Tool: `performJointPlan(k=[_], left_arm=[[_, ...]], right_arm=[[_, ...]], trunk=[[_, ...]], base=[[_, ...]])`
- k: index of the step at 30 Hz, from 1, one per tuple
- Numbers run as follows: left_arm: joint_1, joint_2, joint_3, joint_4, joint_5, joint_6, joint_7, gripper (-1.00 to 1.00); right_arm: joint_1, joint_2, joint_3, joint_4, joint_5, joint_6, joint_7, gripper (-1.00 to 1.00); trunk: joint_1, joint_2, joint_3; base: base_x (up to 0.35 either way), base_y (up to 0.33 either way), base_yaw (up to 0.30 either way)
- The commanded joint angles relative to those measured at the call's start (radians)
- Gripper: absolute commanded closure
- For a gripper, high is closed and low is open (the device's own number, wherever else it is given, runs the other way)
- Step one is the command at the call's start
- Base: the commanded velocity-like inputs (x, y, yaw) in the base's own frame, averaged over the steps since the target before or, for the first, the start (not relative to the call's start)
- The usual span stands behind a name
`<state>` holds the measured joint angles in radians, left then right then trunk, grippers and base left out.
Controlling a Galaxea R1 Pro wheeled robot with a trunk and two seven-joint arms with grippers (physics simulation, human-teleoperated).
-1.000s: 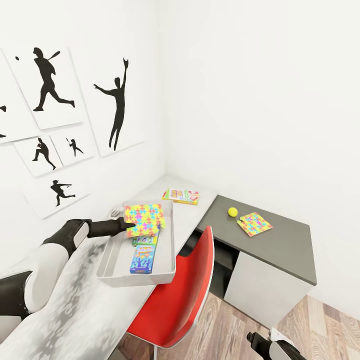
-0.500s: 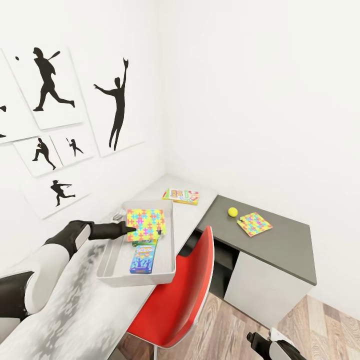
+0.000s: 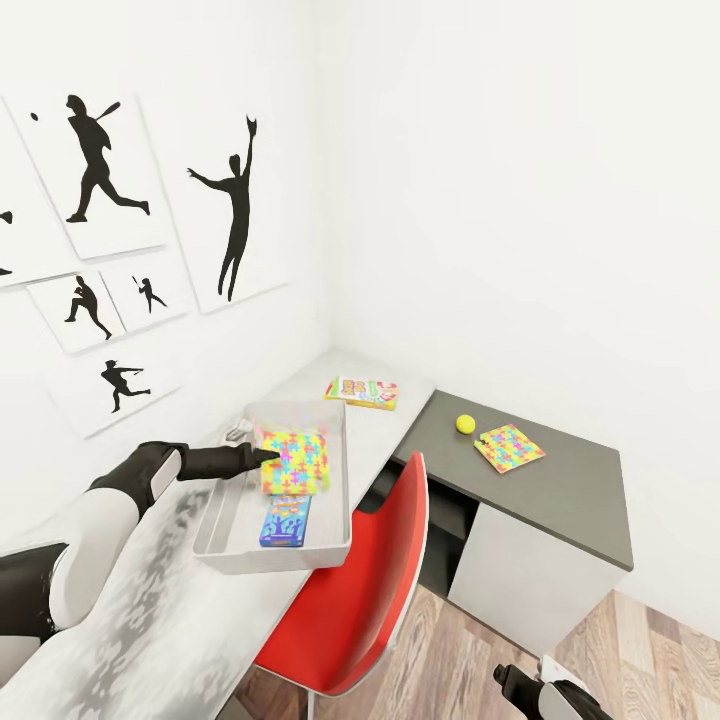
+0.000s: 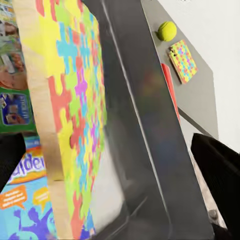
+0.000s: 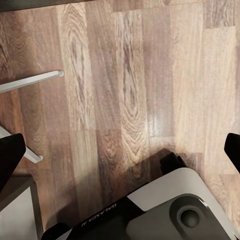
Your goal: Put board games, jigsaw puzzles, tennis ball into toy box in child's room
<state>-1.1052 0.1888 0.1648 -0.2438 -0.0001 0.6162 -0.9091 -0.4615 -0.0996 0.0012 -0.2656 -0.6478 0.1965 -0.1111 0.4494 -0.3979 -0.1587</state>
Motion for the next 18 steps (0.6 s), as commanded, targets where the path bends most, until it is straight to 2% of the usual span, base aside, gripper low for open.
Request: performJointPlan(k=[1, 18], left_arm=[[-0.001, 0.000, 0.004, 0.000, 0.000, 0.005, -0.002, -1.00], [-0.001, 0.003, 0.004, 0.000, -0.001, 0.004, -0.006, -1.00]], right_arm=[[0.000, 0.000, 0.000, -0.003, -0.004, 0.006, -0.005, -1.00], [0.000, 0.000, 0.000, -0.003, -0.005, 0.006, -0.005, -1.00]], trunk=[[0.001, -0.002, -0.002], [0.001, -0.002, -0.002]], base=[[0.000, 0.000, 0.000], [0.000, 0.000, 0.000]])
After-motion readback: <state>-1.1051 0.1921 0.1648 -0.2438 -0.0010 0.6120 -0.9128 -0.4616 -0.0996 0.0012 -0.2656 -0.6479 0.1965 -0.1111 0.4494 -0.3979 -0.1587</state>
